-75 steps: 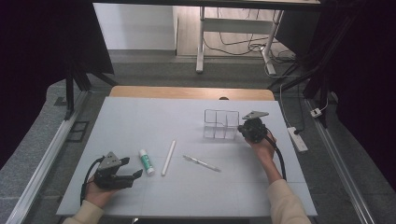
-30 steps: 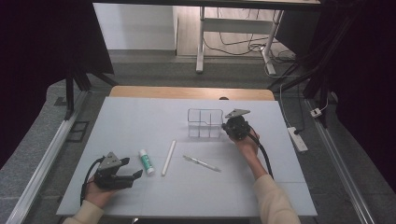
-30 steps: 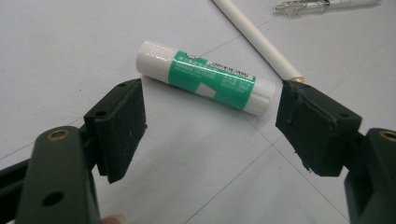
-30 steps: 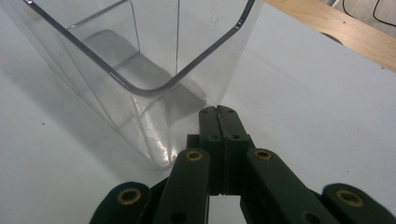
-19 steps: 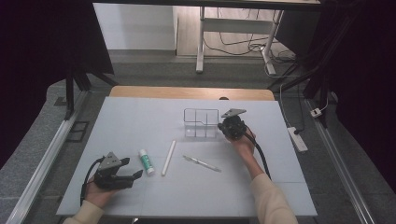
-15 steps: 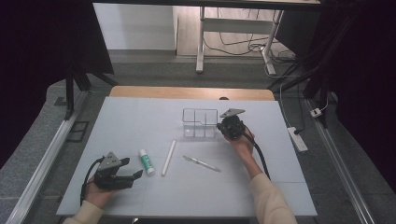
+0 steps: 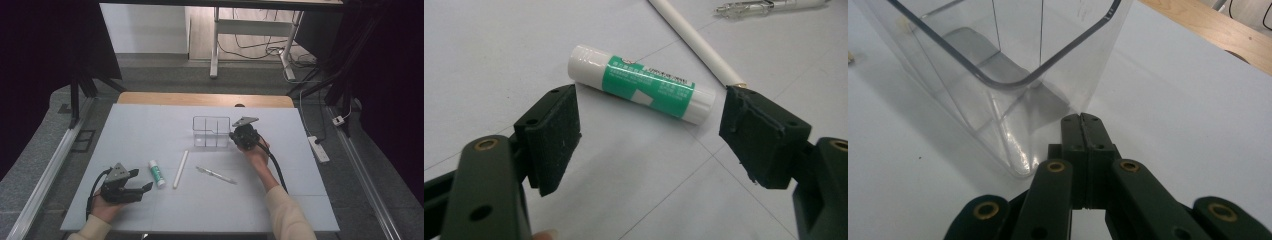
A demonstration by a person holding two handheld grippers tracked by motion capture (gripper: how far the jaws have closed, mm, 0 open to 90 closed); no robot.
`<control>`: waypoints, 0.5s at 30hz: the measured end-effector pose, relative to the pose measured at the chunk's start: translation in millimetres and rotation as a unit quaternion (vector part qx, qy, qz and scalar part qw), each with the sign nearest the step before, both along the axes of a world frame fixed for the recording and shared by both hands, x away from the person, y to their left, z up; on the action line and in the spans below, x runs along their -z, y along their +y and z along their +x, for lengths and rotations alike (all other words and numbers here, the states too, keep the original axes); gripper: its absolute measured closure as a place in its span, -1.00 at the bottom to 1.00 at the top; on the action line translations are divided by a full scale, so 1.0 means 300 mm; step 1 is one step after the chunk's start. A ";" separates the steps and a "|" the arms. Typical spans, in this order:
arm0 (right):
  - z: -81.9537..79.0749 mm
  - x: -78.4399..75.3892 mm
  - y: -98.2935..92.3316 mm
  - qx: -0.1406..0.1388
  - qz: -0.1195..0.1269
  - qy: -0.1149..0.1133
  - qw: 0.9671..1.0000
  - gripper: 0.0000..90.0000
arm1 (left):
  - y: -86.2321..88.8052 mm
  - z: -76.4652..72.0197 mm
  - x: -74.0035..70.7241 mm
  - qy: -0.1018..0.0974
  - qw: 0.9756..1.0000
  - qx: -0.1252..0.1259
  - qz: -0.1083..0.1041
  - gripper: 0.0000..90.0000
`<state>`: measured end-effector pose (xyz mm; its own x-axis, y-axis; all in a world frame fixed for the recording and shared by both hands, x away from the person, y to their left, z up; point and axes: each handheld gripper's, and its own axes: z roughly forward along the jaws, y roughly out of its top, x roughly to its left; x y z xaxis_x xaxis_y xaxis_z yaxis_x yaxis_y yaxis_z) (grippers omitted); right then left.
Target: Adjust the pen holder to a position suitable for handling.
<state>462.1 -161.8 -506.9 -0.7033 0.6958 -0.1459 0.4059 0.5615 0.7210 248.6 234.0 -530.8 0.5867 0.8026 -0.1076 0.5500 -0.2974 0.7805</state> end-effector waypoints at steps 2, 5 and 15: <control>0.000 0.000 0.001 0.000 0.001 0.000 1.000 0.98 | 0.002 0.001 0.002 0.001 1.000 0.000 0.000 -0.46; -0.003 -0.004 0.003 -0.004 0.002 0.003 1.000 0.98 | 0.006 0.000 0.003 0.001 1.000 -0.001 0.001 -0.46; -0.004 -0.004 0.005 -0.007 0.001 -0.003 1.000 0.98 | -0.001 -0.002 -0.003 -0.004 1.000 -0.001 0.005 -0.46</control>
<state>461.0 -160.3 -505.8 -0.7121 0.6862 -0.1487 0.3934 0.5654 0.7250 247.9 233.7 -530.0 0.5860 0.8047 -0.0949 0.5439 -0.3038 0.7822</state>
